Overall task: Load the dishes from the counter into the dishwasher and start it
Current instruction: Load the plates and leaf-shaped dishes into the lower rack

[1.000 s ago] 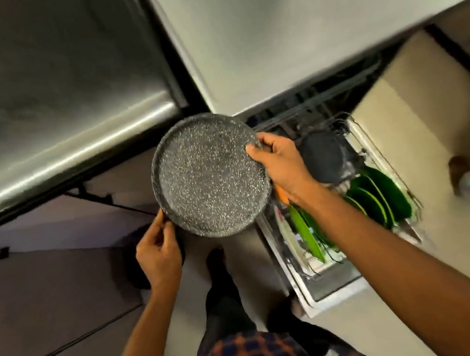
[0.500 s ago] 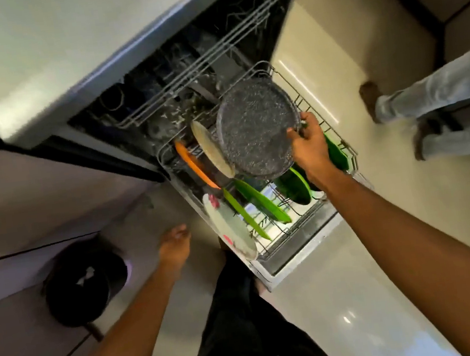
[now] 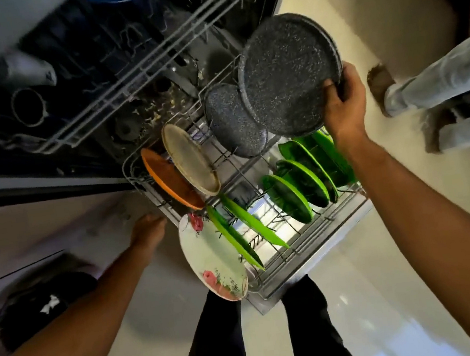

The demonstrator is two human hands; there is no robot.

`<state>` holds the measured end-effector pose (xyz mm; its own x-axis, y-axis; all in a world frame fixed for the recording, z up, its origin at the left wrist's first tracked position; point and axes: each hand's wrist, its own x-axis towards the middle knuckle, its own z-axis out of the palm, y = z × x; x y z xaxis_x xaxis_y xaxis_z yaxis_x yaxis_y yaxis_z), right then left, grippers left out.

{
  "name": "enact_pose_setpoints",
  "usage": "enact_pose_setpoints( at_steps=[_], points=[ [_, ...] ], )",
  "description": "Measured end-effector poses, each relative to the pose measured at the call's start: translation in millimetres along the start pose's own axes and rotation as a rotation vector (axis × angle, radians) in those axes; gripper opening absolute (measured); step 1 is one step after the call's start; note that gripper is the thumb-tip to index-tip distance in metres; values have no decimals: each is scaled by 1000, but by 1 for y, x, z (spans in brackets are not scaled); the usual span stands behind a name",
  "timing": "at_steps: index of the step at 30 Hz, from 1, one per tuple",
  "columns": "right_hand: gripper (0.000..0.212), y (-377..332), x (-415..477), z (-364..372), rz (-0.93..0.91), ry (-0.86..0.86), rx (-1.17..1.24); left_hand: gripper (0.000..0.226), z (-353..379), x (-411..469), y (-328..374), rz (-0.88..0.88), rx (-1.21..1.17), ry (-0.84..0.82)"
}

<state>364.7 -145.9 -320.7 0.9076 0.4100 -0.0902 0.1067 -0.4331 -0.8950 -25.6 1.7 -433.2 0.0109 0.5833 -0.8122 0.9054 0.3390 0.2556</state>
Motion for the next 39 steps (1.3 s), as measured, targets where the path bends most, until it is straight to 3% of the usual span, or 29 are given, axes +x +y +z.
enact_pose_setpoints(
  at_steps=[6, 9, 16, 30, 34, 39],
  points=[
    [24, 18, 33, -12, -12, -17, 127, 8, 19, 13, 2, -125, -196, 8],
    [25, 33, 44, -28, 16, 7, 173, 12, 31, 36, -11, -142, -266, -14],
    [19, 76, 60, -36, 85, 30, 168, 14, 35, -1, 21, -213, -389, 1],
    [31, 85, 66, 53, -9, -232, -36, 14, 34, 18, 20, -252, -430, 101],
    [36, 92, 62, 66, -7, -302, -130, 30, 33, 19, 17, -225, -496, 85],
    [36, 99, 52, 75, 17, -461, -246, 29, 34, 22, 17, -232, -473, 107]
  ],
)
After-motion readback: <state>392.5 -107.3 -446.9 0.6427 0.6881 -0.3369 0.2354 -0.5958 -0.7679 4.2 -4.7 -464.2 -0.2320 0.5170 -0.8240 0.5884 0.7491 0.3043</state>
